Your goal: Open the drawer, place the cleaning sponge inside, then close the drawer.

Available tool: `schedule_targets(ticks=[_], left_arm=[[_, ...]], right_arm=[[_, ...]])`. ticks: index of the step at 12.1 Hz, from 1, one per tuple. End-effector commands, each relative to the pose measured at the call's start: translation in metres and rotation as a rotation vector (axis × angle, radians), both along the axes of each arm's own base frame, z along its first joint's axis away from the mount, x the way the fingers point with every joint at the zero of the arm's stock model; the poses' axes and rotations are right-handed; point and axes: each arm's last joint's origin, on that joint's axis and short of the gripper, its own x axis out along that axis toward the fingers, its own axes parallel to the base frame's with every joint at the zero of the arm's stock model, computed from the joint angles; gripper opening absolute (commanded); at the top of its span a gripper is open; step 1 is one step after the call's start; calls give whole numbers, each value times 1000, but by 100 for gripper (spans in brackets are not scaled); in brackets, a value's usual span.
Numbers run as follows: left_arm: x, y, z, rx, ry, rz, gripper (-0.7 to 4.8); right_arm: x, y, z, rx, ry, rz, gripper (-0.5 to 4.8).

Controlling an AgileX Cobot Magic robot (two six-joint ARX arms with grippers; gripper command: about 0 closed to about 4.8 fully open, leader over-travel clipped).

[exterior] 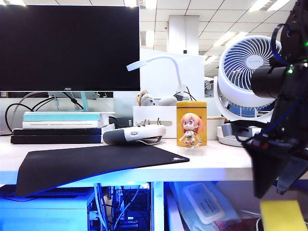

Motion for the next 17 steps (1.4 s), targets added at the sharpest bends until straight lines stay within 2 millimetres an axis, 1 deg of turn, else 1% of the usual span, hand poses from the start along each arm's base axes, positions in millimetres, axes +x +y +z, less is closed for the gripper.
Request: schedule_targets(ticks=[1,3,4,5,6,7,8,9,12,13,15,16,17], left_arm=[[0,0,3,-10,-13,0,-6],[0,0,3,-10,-13,-1,-6],[0,0,3,-10,-13,-1,-6],[0,0,3,-10,-13,-1,-6],[0,0,3,-10,-13,-1,-6],[0,0,3,-10,-13,-1,-6],[0,0,3,-10,-14,0,-6],[0,0,3,-9,-16,-1,-6],[0,0,3,-9,-16,-2,-6],[0,0,3,-9,-16,-2,-6],[0,0,3,-9,-16,-2,-6],[0,0,3,-9,-16,-2,-6],[0,0,3,-9,-16,-2,-6]], right_arm=[[-11,-2,5,-24,140,2,-8],[-18,-3,11,-35,227,-14,-8],[-23,-3,17,-22,261,-42,-8],[-27,-4,25,-1,273,-65,-8],[-37,-3,44,8,262,-119,-8],[-44,-1,52,3,271,-108,-8],[-50,2,56,-5,289,-91,-8],[-65,17,56,-42,366,-22,-8],[-77,29,48,-21,407,48,-8],[-83,31,41,-35,429,71,-8],[-93,28,26,-58,455,82,-8],[-100,24,9,-65,476,98,-8],[-101,24,6,-71,490,97,-8]])
